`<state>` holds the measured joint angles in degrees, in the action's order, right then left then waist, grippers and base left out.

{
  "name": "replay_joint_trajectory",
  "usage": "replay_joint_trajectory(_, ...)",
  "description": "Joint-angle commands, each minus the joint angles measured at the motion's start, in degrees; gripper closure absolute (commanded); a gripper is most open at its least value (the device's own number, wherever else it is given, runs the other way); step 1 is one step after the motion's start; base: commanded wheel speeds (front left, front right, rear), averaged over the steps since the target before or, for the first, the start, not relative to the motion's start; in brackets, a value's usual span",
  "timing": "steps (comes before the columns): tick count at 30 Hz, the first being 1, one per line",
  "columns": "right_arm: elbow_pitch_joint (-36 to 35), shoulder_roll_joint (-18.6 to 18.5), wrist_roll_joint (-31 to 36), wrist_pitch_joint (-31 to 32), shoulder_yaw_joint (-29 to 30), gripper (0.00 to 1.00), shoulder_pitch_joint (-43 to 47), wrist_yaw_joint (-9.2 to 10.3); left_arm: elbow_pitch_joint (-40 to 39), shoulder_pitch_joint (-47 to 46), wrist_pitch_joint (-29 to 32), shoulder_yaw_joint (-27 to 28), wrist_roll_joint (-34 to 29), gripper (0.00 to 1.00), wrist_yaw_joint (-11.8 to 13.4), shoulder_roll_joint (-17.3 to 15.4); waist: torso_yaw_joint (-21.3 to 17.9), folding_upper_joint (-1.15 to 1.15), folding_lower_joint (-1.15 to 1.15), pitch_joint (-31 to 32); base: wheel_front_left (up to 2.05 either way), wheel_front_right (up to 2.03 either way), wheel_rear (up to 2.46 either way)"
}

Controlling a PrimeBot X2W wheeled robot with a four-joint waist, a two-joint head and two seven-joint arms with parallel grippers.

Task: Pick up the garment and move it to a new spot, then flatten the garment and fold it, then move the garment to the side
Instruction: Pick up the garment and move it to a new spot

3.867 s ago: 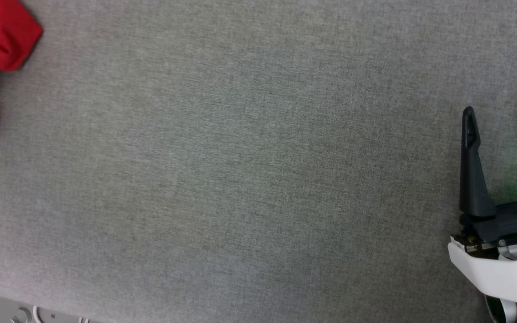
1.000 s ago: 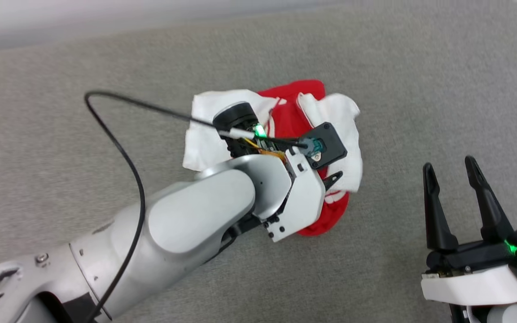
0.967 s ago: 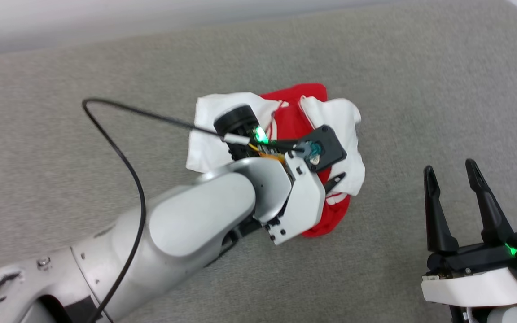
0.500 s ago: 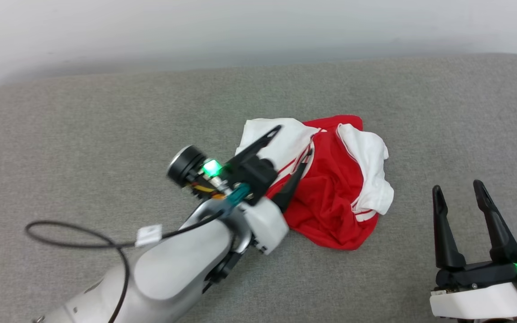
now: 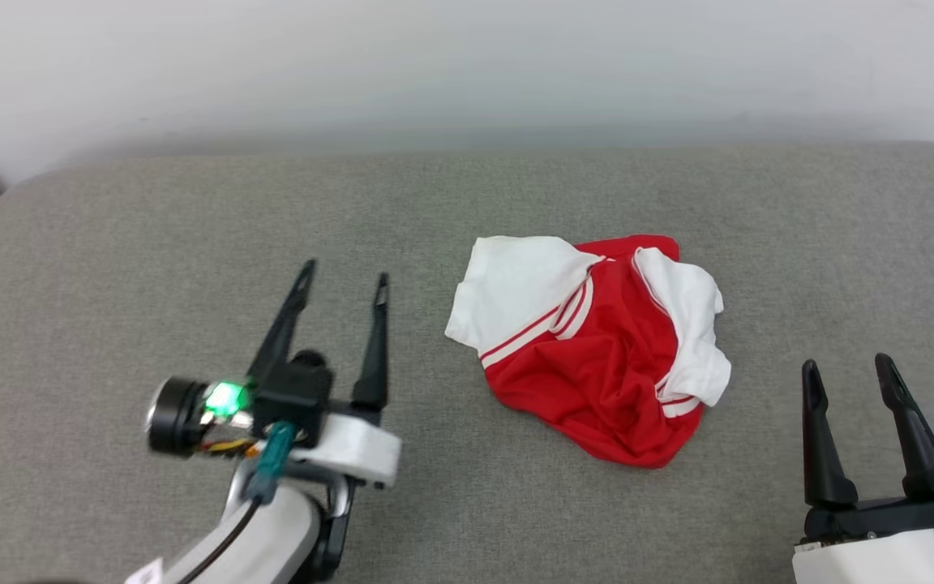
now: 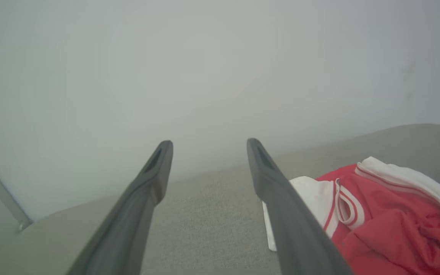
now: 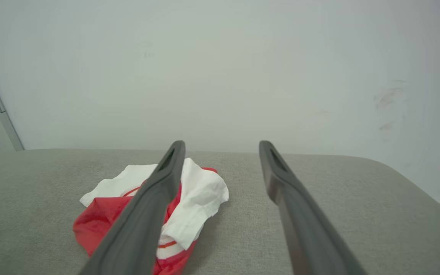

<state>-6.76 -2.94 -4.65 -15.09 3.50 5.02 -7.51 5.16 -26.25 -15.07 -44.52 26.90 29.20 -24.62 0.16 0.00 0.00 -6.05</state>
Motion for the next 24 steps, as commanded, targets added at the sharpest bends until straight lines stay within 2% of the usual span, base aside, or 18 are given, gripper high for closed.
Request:
replay_joint_trajectory(1,0.3,0.1,-0.2,-0.1,0.2,0.0,0.7,0.04,-1.1,2.2,-0.1,1.7,-1.1,0.0,0.7,0.0,0.3,0.0,0.0,0.3,0.0,0.0,0.0)
replay_joint_trajectory(5,0.7,0.1,-0.3,-0.1,0.3,0.0,1.0,0.04,-3.9,8.8,-0.1,7.9,-4.6,0.0,1.3,1.2,0.9,0.0,0.0,0.9,0.0,0.0,0.0)
replay_joint_trajectory(9,1.3,0.1,-0.7,-0.1,0.3,0.0,1.8,0.04,-5.7,14.2,-0.1,12.7,-7.4,0.0,-0.1,3.0,1.4,0.0,0.0,1.8,0.0,0.0,0.0)
replay_joint_trajectory(17,2.8,0.1,-2.0,-0.1,0.0,0.0,3.7,0.04,-5.8,23.5,-0.1,20.4,-11.2,0.0,-5.8,7.4,1.7,0.0,0.0,4.2,0.0,0.0,0.0)
replay_joint_trajectory(24,4.1,0.1,-3.3,-0.1,0.1,0.0,5.5,0.04,-4.6,27.9,-0.1,25.2,-14.2,0.0,-11.1,11.4,2.0,0.0,0.0,5.5,0.0,0.0,0.0)
